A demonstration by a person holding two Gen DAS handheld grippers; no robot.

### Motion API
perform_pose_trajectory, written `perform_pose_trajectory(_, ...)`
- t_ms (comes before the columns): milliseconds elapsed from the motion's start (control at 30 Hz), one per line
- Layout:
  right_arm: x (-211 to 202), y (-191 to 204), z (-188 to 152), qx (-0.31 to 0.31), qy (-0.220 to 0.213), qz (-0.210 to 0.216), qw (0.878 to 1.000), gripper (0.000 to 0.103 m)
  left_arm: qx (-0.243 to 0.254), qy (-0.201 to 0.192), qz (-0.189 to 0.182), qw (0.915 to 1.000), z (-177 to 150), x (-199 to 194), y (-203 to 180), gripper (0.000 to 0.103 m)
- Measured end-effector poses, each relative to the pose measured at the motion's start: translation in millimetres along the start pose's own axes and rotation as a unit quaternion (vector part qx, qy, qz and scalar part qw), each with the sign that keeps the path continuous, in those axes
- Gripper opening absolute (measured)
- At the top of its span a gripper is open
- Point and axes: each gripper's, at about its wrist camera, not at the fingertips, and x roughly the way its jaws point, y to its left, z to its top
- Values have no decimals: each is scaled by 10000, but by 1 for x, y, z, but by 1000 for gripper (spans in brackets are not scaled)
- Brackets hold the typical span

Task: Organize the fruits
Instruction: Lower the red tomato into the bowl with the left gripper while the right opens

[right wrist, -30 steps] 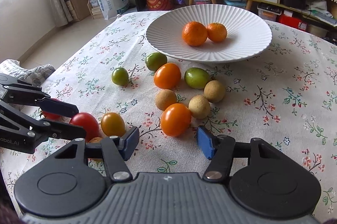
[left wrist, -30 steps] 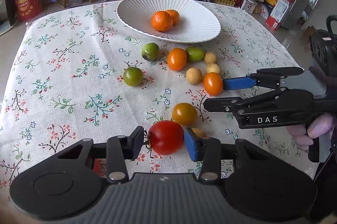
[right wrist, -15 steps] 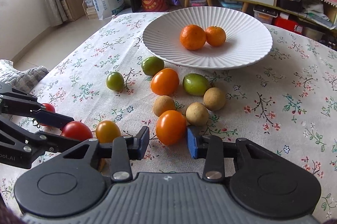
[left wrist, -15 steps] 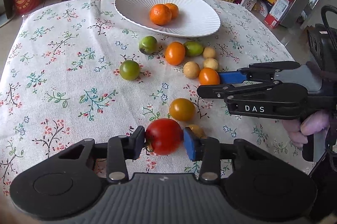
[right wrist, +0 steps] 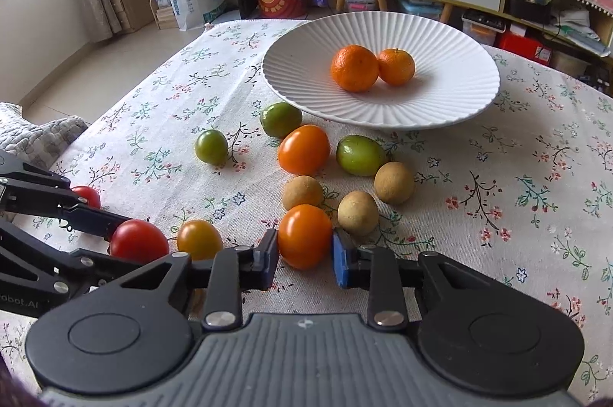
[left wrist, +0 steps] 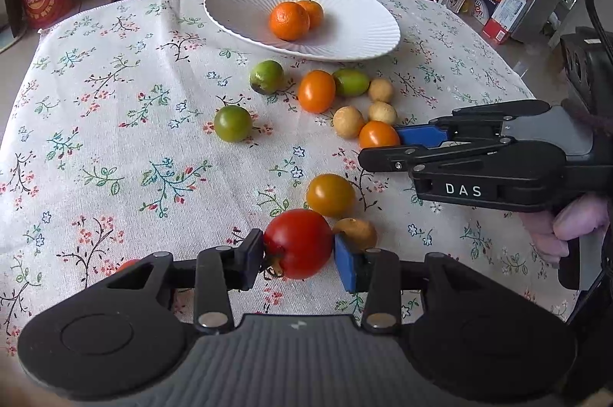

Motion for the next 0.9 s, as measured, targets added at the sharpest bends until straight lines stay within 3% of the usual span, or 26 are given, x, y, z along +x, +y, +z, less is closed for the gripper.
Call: perform_pose_trajectory(900, -29, -18, 21, 344, -329, 183, 9987, 26, -223, -651, 134, 9975, 34, -14, -17, 37)
